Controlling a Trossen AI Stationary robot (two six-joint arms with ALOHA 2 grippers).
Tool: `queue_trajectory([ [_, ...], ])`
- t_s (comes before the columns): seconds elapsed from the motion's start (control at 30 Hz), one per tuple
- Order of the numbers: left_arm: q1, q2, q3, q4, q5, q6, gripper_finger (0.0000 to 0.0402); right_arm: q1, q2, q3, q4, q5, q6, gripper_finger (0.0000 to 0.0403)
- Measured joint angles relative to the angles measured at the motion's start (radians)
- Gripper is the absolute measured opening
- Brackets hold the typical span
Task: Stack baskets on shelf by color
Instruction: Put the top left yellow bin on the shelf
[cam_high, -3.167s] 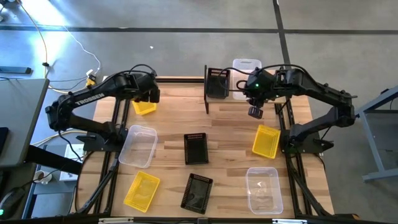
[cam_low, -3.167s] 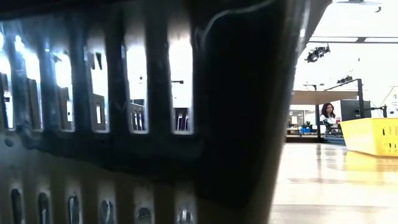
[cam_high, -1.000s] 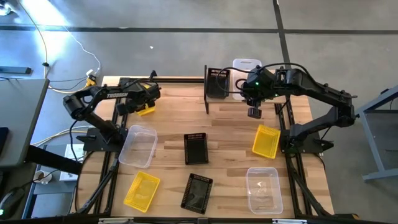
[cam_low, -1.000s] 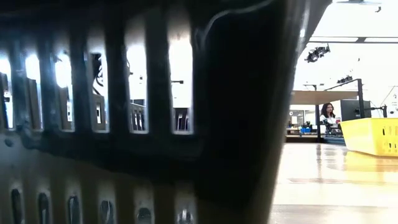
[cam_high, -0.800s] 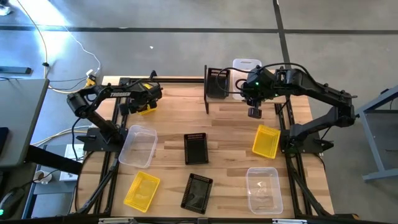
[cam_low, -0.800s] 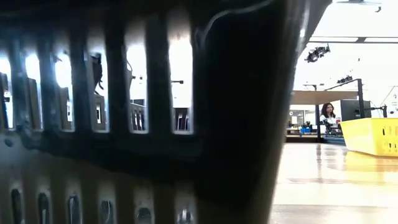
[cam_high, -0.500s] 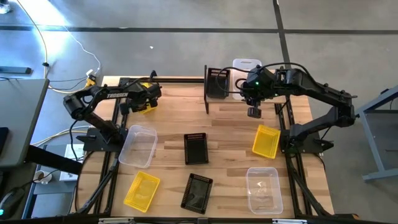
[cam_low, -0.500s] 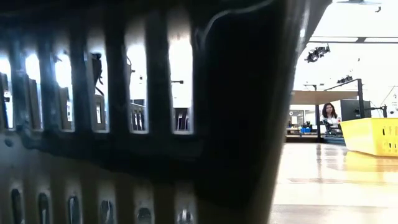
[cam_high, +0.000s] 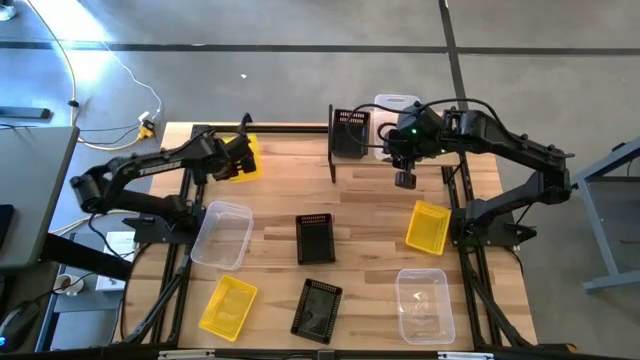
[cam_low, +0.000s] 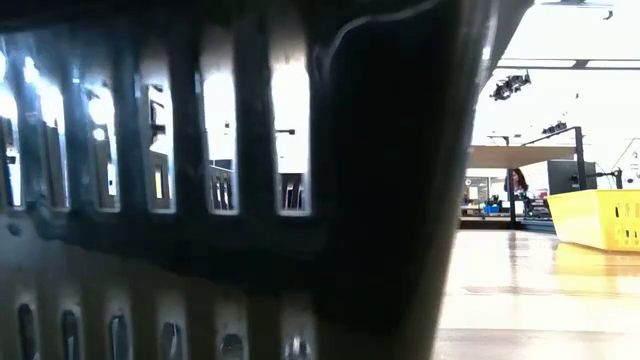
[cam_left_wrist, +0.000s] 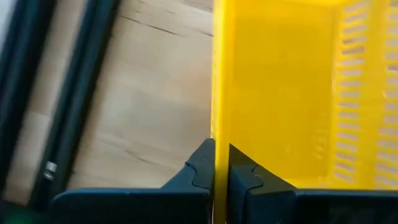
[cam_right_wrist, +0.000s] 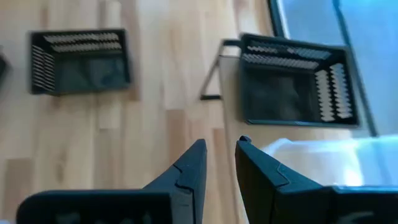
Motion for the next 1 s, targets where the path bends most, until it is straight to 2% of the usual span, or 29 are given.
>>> queue_trajectory([
  [0.2,-0.130,-0.107,0.000,0.001,0.008,-0.046,0.0000,0.028,0.000,0.000,0.042,-0.104,0.066,0.0073],
  [0.4,-0.280,-0.142,0.066,0.005,-0.004,-0.047,0.0000,0.117,0.000,0.000,0.115,-0.107,0.234,0.0073],
  [0.6,-0.422,-0.129,0.177,0.006,-0.092,-0.040,0.0000,0.225,0.000,0.000,0.245,-0.107,0.358,0.0073],
  [0.83,-0.561,-0.087,0.278,0.005,-0.179,-0.082,0.0000,0.358,0.018,0.000,0.367,-0.023,0.426,0.0073],
  [1.0,-0.631,-0.030,0.340,0.009,-0.200,-0.084,0.0000,0.435,0.043,0.000,0.396,0.024,0.427,0.0073],
])
